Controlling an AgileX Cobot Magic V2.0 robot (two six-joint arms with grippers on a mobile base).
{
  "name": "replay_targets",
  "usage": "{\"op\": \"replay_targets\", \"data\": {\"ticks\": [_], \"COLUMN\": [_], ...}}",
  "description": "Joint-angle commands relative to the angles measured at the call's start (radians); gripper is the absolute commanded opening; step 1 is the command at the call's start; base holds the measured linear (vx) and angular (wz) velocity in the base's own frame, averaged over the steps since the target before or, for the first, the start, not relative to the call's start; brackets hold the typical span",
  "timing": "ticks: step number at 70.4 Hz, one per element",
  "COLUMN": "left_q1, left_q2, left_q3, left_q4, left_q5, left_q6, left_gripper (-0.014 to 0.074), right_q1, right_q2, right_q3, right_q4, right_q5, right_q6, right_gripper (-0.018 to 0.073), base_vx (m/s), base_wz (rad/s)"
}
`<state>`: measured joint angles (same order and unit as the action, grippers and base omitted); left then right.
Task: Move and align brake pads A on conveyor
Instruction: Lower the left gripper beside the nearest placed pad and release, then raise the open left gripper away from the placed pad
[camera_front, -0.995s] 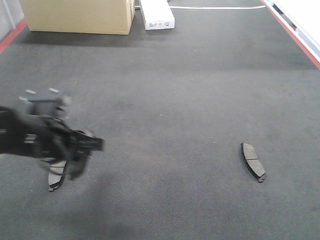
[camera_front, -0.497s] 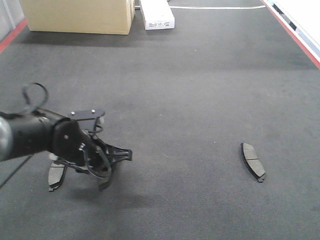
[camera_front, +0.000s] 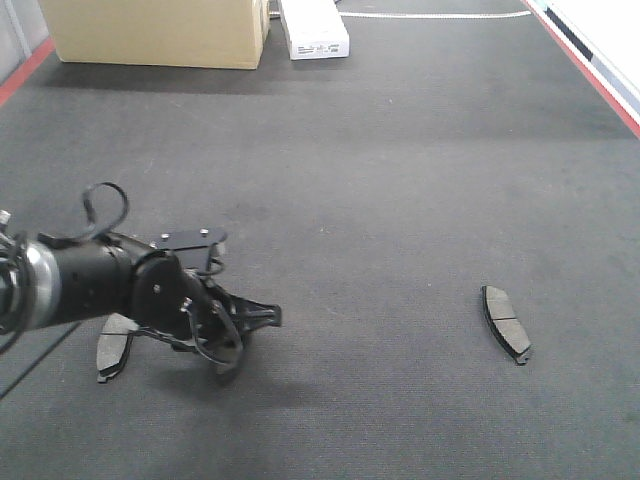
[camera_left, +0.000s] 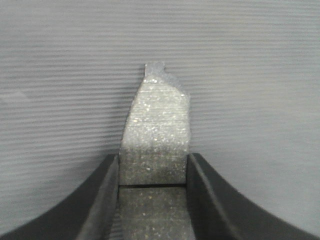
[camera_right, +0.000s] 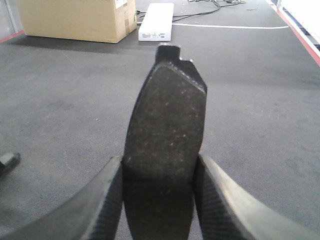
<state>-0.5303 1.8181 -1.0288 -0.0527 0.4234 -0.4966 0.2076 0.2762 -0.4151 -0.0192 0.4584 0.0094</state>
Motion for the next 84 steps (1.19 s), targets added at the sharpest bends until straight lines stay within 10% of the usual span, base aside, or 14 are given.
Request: {"op": "replay_targets", "data": {"ticks": [1,44,84], "left_q1": [-0.013,-0.012,-0.012], "left_q2": [-0.041,-0.372,-1.059], "left_q3": [-0.034,-0.102,0.325], "left_q4": [-0.009,0.301,0.416], "left_q5": [-0.047,0.197,0.114], "left_q6": [-0.002,-0.1,-0.061], "left_gripper": [0.0417,0.0415,0.0376], "right_q1": [-0.004,-0.004,-0.004], "right_q2": [0.015,0.015,0.015], "right_q3": [-0.031,-0.031,-0.031], "right_q4": [-0.004,-0.004,-0.004], "right_q5": [-0.098,-0.098,-0.098], "right_q6": [-0.002,-0.002,-0.002], "right_gripper": [-0.0002,-0.0002,-0.0002], "base_vx": [0.0,0.0,0.0], "base_wz": [0.0,0.0,0.0]}}
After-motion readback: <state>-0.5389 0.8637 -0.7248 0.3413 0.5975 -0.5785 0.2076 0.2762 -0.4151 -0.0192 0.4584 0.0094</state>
